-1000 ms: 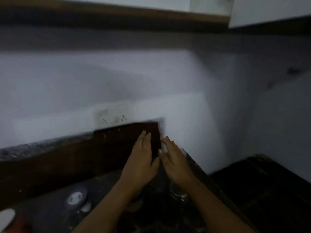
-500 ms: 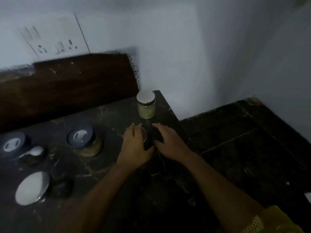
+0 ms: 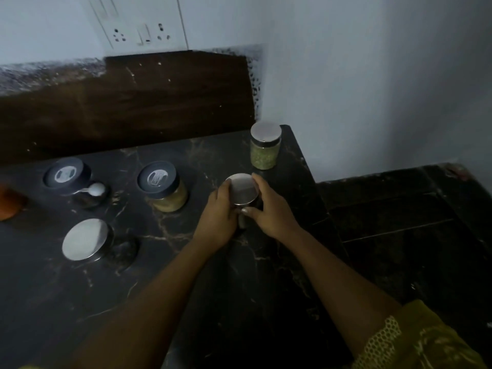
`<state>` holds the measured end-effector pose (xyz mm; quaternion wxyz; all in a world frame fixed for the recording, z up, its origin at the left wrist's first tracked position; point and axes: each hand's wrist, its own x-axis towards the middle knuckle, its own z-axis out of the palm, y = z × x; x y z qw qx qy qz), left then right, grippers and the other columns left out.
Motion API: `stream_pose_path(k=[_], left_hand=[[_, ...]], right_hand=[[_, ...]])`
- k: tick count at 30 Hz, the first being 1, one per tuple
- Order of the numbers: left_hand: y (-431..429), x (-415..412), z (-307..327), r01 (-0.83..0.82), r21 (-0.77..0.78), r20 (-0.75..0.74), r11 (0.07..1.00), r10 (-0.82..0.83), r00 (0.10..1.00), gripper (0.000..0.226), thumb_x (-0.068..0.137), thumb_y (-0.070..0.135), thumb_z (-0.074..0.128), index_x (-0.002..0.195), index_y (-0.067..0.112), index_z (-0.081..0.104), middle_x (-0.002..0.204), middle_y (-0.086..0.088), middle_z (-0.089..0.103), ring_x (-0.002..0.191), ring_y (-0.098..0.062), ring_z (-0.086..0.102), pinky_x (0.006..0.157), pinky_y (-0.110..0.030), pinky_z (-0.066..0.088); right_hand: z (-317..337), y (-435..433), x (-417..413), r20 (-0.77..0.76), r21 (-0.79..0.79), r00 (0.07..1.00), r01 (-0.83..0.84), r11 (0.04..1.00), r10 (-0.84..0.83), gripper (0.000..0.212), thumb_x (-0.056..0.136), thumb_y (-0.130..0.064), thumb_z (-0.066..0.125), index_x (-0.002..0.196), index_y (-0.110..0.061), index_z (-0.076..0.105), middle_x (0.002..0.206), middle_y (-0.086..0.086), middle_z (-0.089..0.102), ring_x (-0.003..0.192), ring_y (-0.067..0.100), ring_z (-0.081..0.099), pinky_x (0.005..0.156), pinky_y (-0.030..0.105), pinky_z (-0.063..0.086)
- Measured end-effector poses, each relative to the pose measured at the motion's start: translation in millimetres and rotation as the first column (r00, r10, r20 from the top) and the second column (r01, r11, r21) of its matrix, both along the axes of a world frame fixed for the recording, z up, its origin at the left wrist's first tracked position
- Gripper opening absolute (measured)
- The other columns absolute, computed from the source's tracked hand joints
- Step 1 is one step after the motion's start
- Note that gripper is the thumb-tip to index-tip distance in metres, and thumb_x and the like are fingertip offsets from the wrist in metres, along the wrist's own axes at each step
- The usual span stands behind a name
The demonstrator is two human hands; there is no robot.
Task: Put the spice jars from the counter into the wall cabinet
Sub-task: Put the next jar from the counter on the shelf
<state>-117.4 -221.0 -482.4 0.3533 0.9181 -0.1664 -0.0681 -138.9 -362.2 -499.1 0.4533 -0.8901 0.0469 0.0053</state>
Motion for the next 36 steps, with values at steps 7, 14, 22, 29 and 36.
stream_pose_path(k=[7,14,22,29,36], left_hand=[[17,5,38,-0.09,-0.388,0.048,0.917,0.118,0.992,0.042,0.088,0.026,0.058,0.123,0.025,0.034,0.11,0.019,0.053,0.095,0.018,0.053,0.075,-0.006,0.047],[34,-17,90,0.1,-0.493,0.053,0.865,-0.085,0.995,0.082,0.073,0.029,0.071,0.138,0.029,0.021,0.129,0.012,0.044,0.115,0.005,0.047,0.092,-0.014,0.046],[78,-39,156,0.049,-0.63,0.03,0.775,-0.038,0.999,0.097,0.054,0.05,0.07,0.138,0.032,0.025,0.137,-0.002,0.039,0.121,-0.016,0.047,0.098,-0.045,0.047],[119,-40,184,0.039,-0.813,0.021,0.582,-0.037,0.999,0.087,0.074,0.021,0.067,0.147,0.02,0.019,0.141,-0.013,0.037,0.122,-0.025,0.05,0.093,-0.04,0.052],[148,-42,198,0.133,-0.78,0.183,0.611,0.021,0.983,0.047,0.096,0.032,0.039,0.136,0.046,0.019,0.148,0.009,0.034,0.132,-0.009,0.041,0.108,-0.044,0.038]], right_hand=[[54,13,0,0.075,0.295,0.98,0.153,0.943,-0.183,0.049,0.08,-0.04,0.066,0.123,-0.026,0.047,0.117,-0.008,0.055,0.103,0.006,0.054,0.078,0.016,0.044],[113,43,-13,0.114,0.527,0.935,0.23,0.818,-0.336,0.032,0.084,-0.043,0.06,0.108,-0.028,0.044,0.112,-0.001,0.058,0.096,0.011,0.06,0.073,0.027,0.055],[166,85,-32,0.166,0.691,0.941,0.103,0.716,-0.296,0.038,0.094,-0.047,0.035,0.126,-0.034,0.049,0.121,-0.003,0.06,0.102,0.01,0.062,0.073,0.022,0.057],[190,136,-45,0.145,0.895,0.989,-0.141,0.422,0.024,0.054,0.083,-0.039,0.05,0.134,-0.022,0.046,0.129,0.012,0.057,0.116,0.03,0.057,0.093,0.051,0.049],[212,161,-51,0.294,0.814,0.949,-0.189,0.549,-0.11,0.068,0.075,-0.016,0.064,0.134,-0.036,0.037,0.116,-0.004,0.067,0.109,0.018,0.063,0.086,0.037,0.055]])
